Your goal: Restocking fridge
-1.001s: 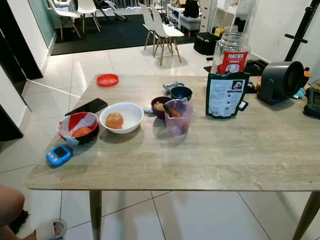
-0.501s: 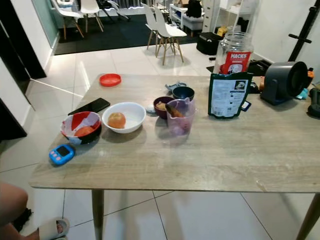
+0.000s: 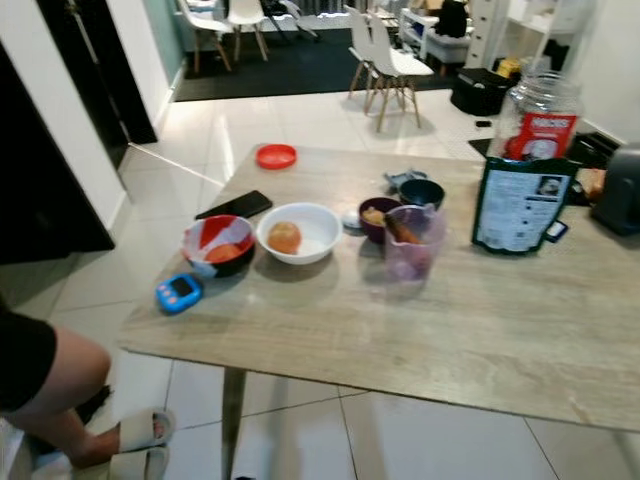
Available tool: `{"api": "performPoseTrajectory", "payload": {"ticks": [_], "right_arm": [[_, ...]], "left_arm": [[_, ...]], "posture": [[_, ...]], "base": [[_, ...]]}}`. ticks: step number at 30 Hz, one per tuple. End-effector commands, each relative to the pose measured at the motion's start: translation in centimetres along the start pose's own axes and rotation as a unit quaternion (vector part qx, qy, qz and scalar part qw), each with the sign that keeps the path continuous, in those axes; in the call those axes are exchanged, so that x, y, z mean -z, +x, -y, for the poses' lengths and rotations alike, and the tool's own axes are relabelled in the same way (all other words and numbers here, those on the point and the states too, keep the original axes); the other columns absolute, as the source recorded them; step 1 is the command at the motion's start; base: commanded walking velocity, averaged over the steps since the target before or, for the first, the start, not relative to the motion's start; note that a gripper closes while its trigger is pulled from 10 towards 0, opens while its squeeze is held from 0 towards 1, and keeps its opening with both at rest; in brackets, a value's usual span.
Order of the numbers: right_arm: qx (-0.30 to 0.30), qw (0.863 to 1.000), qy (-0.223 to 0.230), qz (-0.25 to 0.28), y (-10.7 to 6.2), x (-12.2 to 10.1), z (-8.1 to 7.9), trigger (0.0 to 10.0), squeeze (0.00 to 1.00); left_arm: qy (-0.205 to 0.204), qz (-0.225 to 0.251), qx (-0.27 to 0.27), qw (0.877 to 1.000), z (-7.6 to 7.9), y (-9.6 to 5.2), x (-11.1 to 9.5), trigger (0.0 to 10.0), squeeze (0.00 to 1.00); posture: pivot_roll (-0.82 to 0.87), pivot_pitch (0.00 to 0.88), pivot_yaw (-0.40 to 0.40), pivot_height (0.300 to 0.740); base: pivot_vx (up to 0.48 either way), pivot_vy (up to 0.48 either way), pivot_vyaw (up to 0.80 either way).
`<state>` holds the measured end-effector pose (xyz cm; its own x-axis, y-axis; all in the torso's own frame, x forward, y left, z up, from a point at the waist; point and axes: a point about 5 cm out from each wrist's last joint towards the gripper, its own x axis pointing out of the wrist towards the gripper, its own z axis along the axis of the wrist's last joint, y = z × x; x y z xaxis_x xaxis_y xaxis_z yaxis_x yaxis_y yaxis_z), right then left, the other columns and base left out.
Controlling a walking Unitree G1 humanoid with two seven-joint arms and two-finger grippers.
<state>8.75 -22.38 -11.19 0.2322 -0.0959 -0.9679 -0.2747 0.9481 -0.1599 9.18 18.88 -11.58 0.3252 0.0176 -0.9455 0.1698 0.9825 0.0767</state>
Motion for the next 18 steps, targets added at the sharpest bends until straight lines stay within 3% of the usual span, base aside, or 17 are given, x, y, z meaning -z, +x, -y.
{"api": "performPoseTrajectory", "payload": {"ticks": [1,11,18], "right_arm": [[-0.026,1.000,0.002,0.009,0.1,-0.4,-1.2,10.0,0.00],[-0.030,1.000,0.001,0.009,0.1,-0.4,-1.2,10.0,0.00],[-0.032,0.999,0.000,0.009,0.1,-0.4,-1.2,10.0,0.00]], "left_arm": [[0.003,-0.011,0.013,1.000,0.6,-0.1,0.7,10.0,0.00],[-0.002,-0.008,0.008,1.000,-0.9,-0.2,0.8,10.0,0.00],[0.000,0.004,0.016,1.000,0.3,0.1,-0.9,10.0,0.00]], "posture": [[0.01,0.000,-0.007,0.740],[0.01,0.000,-0.007,0.740],[0.02,0.000,-0.005,0.740]], "base": [[0.000,0.000,0.77],[0.000,0.000,0.77],[0.000,0.000,0.77]]}}
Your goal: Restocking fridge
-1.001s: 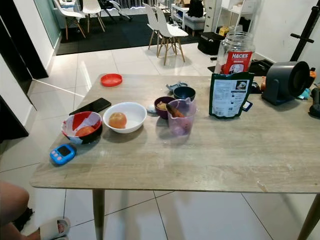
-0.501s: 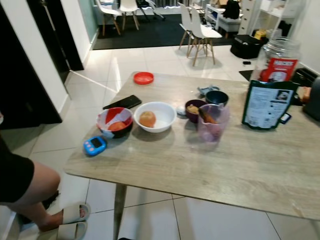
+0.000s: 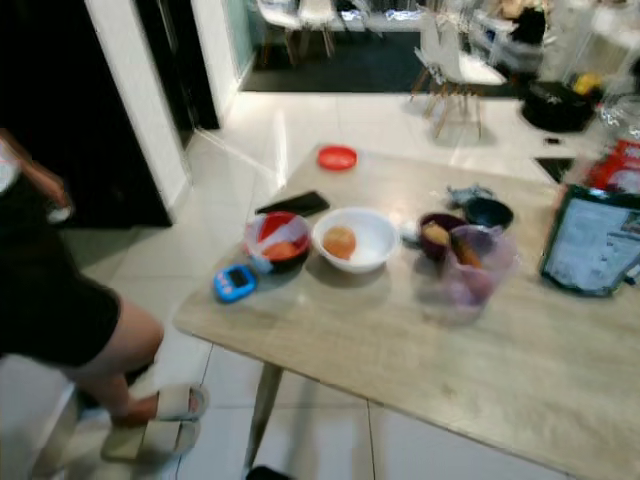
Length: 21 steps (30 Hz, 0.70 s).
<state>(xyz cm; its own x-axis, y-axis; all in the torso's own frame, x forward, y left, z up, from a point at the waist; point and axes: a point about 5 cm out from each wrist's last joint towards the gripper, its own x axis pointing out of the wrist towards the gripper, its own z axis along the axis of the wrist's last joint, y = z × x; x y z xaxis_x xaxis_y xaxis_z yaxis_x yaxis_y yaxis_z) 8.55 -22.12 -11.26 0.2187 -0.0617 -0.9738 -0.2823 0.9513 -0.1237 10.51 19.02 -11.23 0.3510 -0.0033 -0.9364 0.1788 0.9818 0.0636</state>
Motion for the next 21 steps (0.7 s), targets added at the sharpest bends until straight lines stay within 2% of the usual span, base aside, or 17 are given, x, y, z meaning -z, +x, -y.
{"api": "performPoseTrajectory", "payload": {"ticks": [1,3,15,21], "right_arm": [[-0.013,1.000,-0.001,0.011,0.1,-0.5,-0.9,10.0,0.00],[-0.015,1.000,-0.001,0.011,0.1,-0.6,-0.9,10.0,0.00],[-0.017,1.000,-0.008,0.010,0.1,-0.5,-0.8,10.0,0.00],[-0.017,1.000,-0.010,0.010,0.1,-0.5,-0.8,10.0,0.00]], "left_arm": [[-0.003,-0.011,0.008,1.000,0.7,0.0,0.4,10.0,0.00],[-0.001,-0.009,0.013,1.000,1.6,0.2,-0.1,10.0,0.00],[0.002,-0.007,0.026,1.000,4.2,0.4,-0.6,10.0,0.00],[0.002,-0.011,0.020,1.000,3.1,0.3,-0.1,10.0,0.00]], "posture": [[0.02,0.000,-0.005,0.740],[0.02,0.000,-0.005,0.740],[0.02,0.000,-0.008,0.740],[0.02,0.000,-0.009,0.740]], "base": [[0.000,0.000,0.77],[0.000,0.000,0.77],[0.000,0.000,0.77],[0.000,0.000,0.77]]}}
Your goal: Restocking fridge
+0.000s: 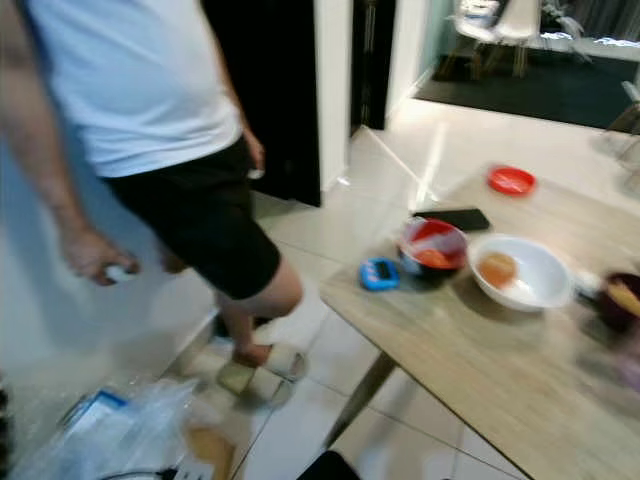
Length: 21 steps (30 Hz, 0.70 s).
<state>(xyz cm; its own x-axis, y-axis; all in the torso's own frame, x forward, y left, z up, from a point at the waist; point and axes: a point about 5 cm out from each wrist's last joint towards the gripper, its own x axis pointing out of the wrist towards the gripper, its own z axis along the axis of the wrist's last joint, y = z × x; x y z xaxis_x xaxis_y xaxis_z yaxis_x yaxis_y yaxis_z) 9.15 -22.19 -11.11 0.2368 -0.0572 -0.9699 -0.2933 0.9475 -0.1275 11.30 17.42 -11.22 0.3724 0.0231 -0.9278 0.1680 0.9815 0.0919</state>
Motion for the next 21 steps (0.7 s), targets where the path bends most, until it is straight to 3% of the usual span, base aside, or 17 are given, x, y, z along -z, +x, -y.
{"api": "performPoseTrajectory", "payload": {"ticks": [1,4,15,21], "right_arm": [[-0.016,1.000,-0.005,0.001,0.11,0.05,-1.07,10.0,0.00],[-0.009,1.000,-0.003,0.002,0.11,0.05,-1.00,10.0,0.00],[0.052,0.997,0.047,0.033,0.06,-0.29,-0.49,10.0,0.00],[0.056,0.990,0.102,0.085,-0.09,-0.93,-0.28,10.0,0.00]], "left_arm": [[0.003,-0.021,0.033,0.999,1.22,-0.10,1.06,10.0,0.00],[0.003,-0.021,0.033,0.999,1.14,-0.10,1.09,10.0,0.00],[0.004,-0.020,0.032,0.999,0.90,-0.11,1.06,10.0,0.00],[0.000,-0.019,0.033,0.999,0.94,-0.11,1.09,10.0,0.00]], "posture": [[0.02,0.000,-0.008,0.740],[0.02,0.000,-0.008,0.740],[0.00,0.000,0.001,0.740],[0.02,0.000,-0.008,0.740]], "base": [[0.000,0.000,0.77],[0.000,0.000,0.75],[0.000,0.000,0.00],[0.000,0.000,0.00]]}}
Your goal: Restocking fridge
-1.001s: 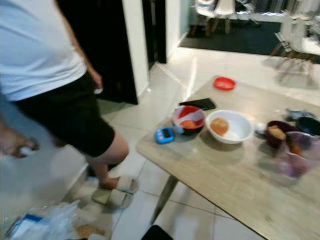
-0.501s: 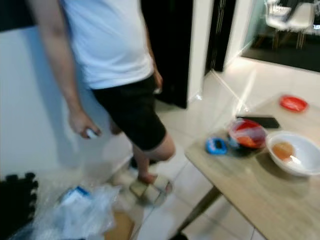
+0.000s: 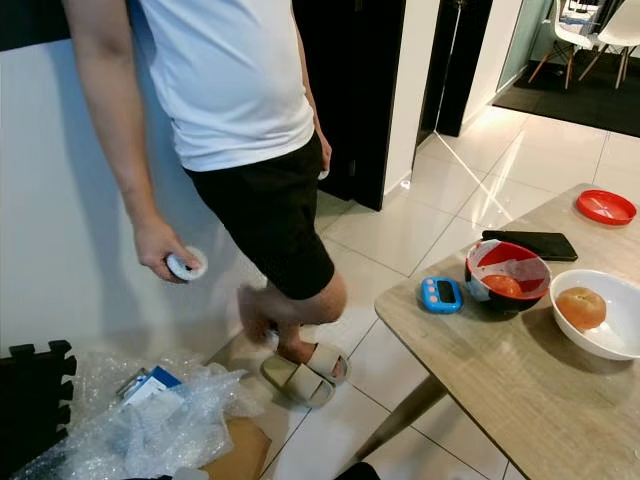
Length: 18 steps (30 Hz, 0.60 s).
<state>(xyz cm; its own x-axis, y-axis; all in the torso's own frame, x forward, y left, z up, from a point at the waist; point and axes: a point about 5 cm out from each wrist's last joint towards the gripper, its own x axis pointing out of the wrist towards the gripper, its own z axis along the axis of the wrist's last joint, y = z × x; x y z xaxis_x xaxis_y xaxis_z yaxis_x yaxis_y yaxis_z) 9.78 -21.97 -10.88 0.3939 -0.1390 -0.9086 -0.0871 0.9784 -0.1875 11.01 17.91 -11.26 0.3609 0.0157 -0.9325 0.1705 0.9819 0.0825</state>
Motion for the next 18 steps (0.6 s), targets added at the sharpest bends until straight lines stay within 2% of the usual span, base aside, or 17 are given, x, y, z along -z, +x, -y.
{"api": "performPoseTrajectory", "payload": {"ticks": [1,3,4,5,7,8,10,11,12,14,15,16,17,18], "right_arm": [[-0.010,0.999,0.027,0.025,0.0,-0.4,-0.4,10.0,0.00],[-0.026,0.998,0.040,0.039,-0.1,-0.6,-0.5,10.0,0.00],[-0.050,0.995,0.049,0.072,0.1,-2.7,0.4,10.0,0.00],[-0.050,0.995,0.049,0.072,0.1,-2.7,0.4,10.0,0.00],[-0.132,0.974,0.031,0.184,-0.3,-10.7,3.0,10.0,0.00],[-0.157,0.963,0.017,0.217,-0.8,-13.2,3.6,10.0,0.00],[-0.157,0.963,0.017,0.217,-0.8,-13.2,3.6,10.0,0.00],[-0.223,0.943,-0.024,0.245,-1.5,-15.5,2.8,10.0,0.00],[-0.223,0.943,-0.024,0.245,-1.5,-15.5,2.8,10.0,0.00],[-0.286,0.923,-0.062,0.252,-1.9,-16.4,1.6,10.0,0.00],[-0.326,0.908,-0.085,0.250,-2.2,-16.7,0.8,10.0,0.00],[-0.351,0.897,-0.098,0.249,-2.4,-16.8,0.3,10.0,0.00],[-0.386,0.881,-0.125,0.242,-2.7,-16.8,-0.3,10.0,0.00],[-0.386,0.881,-0.125,0.242,-2.7,-16.8,-0.3,10.0,0.00]], "left_arm": [[0.000,-0.014,0.028,1.000,1.3,0.0,0.8,10.0,0.00],[0.001,-0.016,0.027,0.999,1.3,0.0,0.9,10.0,0.00],[0.001,-0.017,0.026,1.000,1.3,-0.1,0.9,10.0,0.00],[0.001,-0.017,0.026,1.000,1.3,-0.1,0.9,10.0,0.00],[-0.001,-0.018,0.026,1.000,1.3,0.0,0.8,10.0,0.00],[-0.002,-0.017,0.026,1.000,1.3,0.0,0.8,10.0,0.00],[-0.002,-0.017,0.026,1.000,1.3,0.0,0.8,10.0,0.00],[-0.003,-0.016,0.026,1.000,1.4,0.0,0.7,10.0,0.00],[-0.003,-0.016,0.026,1.000,1.4,0.0,0.7,10.0,0.00],[-0.002,-0.015,0.026,1.000,1.5,0.0,0.7,10.0,0.00],[-0.002,-0.015,0.026,1.000,1.4,0.0,0.8,10.0,0.00],[-0.002,-0.018,0.022,1.000,0.6,-0.1,1.3,10.0,0.00],[-0.003,-0.024,0.015,1.000,-0.9,-0.4,2.2,10.0,0.00],[-0.003,-0.024,0.015,1.000,-0.9,-0.4,2.2,10.0,0.00]], "posture": [[0.02,0.000,-0.008,0.740],[0.01,0.000,-0.009,0.740],[0.01,0.000,-0.009,0.740],[0.01,0.000,-0.009,0.740],[0.01,0.000,-0.012,0.740],[0.01,0.000,-0.013,0.740],[0.01,0.000,-0.013,0.740],[0.01,0.000,-0.014,0.740],[0.01,0.000,-0.014,0.740],[0.01,0.000,-0.014,0.740],[0.01,0.000,-0.016,0.740],[0.01,0.000,-0.016,0.740],[0.02,0.000,-0.019,0.740],[0.02,0.000,-0.019,0.740]], "base": [[0.000,0.000,0.00],[0.000,0.000,0.00],[0.000,0.000,0.00],[0.000,0.000,0.00],[0.000,0.000,0.00],[0.000,0.000,0.00],[0.000,0.000,0.00],[0.000,0.000,0.00],[0.000,0.000,0.00],[0.000,0.000,0.00],[0.000,0.000,0.00],[0.000,0.000,0.00],[0.000,0.000,0.00],[0.000,0.000,0.00]]}}
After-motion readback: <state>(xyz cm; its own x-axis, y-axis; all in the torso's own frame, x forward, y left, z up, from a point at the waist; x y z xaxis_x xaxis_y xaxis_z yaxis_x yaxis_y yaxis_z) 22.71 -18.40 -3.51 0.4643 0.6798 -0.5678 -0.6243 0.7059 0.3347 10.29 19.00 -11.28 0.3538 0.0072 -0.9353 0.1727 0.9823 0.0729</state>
